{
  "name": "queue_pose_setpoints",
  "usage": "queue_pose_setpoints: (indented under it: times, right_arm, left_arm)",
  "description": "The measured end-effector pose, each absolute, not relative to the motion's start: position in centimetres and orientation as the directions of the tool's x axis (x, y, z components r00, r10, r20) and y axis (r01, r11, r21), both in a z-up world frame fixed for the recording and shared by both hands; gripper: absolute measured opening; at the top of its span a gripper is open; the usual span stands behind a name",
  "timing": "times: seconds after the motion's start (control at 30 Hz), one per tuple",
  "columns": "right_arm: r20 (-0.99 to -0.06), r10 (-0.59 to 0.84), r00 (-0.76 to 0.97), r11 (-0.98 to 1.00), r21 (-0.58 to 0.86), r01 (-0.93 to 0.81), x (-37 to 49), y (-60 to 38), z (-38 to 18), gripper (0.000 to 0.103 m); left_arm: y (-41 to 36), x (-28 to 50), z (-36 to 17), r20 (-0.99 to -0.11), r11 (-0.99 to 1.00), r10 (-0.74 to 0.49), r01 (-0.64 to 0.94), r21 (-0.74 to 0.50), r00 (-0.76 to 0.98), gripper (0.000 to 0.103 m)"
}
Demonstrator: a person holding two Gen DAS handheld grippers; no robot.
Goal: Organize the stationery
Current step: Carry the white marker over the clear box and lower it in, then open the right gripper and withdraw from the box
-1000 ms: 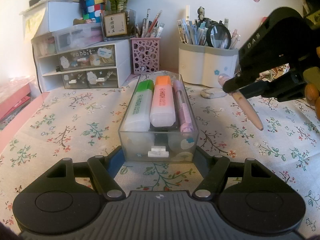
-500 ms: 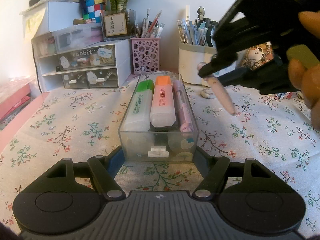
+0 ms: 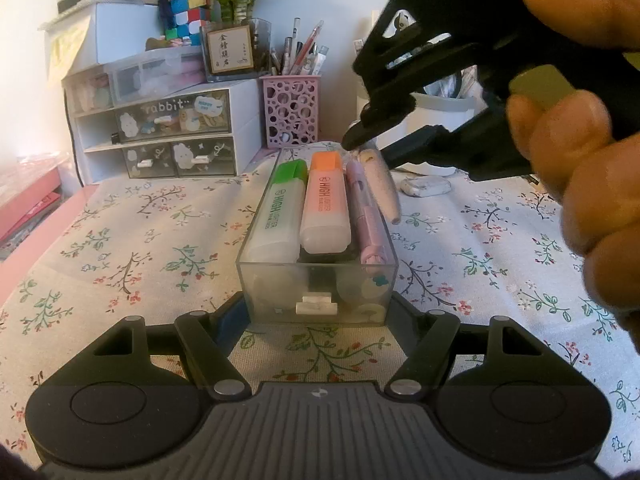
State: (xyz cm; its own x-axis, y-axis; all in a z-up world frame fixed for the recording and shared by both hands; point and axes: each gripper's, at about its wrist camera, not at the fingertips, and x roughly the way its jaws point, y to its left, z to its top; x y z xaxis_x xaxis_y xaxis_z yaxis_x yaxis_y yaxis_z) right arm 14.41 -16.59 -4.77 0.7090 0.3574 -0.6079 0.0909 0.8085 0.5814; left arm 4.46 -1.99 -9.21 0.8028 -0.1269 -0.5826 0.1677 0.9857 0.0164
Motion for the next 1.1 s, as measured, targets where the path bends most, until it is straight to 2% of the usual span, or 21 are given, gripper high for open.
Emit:
queue_pose_setpoints:
  times: [0.6,1.1]
  right_arm:
    - [-0.636,0.340,0.693,0.832,0.546,0.093,15.1,-15.7,-5.2,0.020]
    - [-0.609,0.357,0.708,0.831,0.554,0.057,14.5,-16.6,-5.0,0.018]
  left_arm:
    - [-2.1,4.5,-9.2,-0.582,0.985,-0.130,0.171,0.015,0.802,0.072]
    - [-2.1,4.5,-9.2,-0.582,0.985,-0.130,0.171,0.015,0.802,0.072]
